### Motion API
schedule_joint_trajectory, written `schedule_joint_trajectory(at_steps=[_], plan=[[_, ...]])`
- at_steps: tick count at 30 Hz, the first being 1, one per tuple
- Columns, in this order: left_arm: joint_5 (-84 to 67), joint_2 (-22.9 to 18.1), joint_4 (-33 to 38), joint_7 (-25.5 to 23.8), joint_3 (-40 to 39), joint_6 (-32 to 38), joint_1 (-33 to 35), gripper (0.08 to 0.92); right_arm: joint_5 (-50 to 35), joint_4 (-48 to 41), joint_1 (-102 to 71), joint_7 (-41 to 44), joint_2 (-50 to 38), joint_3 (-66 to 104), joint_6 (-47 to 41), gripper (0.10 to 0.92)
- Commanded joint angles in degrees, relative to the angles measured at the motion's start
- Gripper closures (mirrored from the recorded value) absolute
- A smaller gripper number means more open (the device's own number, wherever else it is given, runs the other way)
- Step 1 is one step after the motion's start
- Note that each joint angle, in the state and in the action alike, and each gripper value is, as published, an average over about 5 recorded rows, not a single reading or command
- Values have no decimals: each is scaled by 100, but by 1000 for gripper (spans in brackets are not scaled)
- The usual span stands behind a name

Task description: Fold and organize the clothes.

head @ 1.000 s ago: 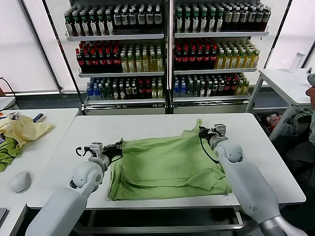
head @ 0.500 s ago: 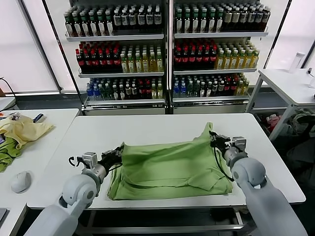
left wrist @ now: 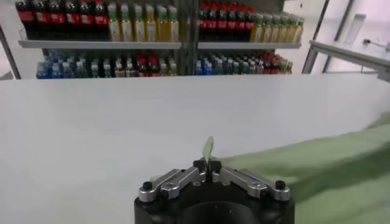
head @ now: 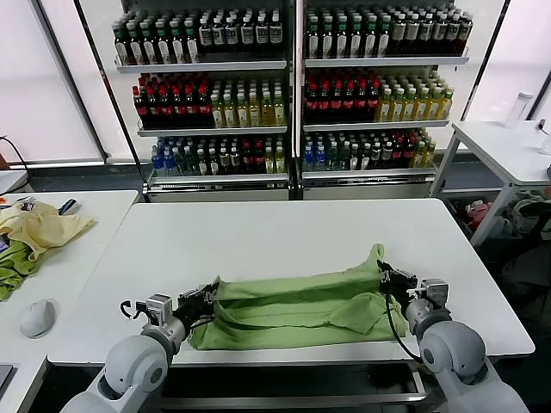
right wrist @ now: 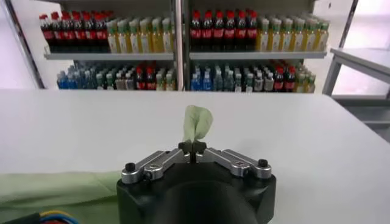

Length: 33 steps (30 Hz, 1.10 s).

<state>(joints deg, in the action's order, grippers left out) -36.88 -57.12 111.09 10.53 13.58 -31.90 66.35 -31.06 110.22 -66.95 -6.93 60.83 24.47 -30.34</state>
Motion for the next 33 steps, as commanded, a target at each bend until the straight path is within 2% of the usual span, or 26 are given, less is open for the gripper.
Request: schedule_joint_trajectory(at_steps=[1, 6, 12, 18, 23, 29, 33], plan=[[861, -93, 90, -62, -41, -90, 293, 817, 366, 71, -331, 50, 43, -5, -78, 809], [1257, -242, 491, 279, 152, 131, 636, 671, 506, 331, -458, 86, 67, 37, 20, 662], [1646, -801, 785, 844, 404, 300, 1098, 498, 562, 523, -682, 107, 99, 224, 106, 498], [1869, -1528, 303, 1144, 449, 244, 983, 325, 623, 552, -797, 107, 200, 247, 156, 334], [1864, -1842, 21, 1185, 363, 185, 822, 202, 625, 534, -794, 89, 234, 225, 169, 220], [1823, -2027, -120, 1168, 295, 161, 841, 194, 609, 515, -791, 77, 219, 229, 192, 203], [1790, -2071, -163, 1159, 293, 147, 886, 285, 569, 505, -779, 63, 195, 240, 196, 203]])
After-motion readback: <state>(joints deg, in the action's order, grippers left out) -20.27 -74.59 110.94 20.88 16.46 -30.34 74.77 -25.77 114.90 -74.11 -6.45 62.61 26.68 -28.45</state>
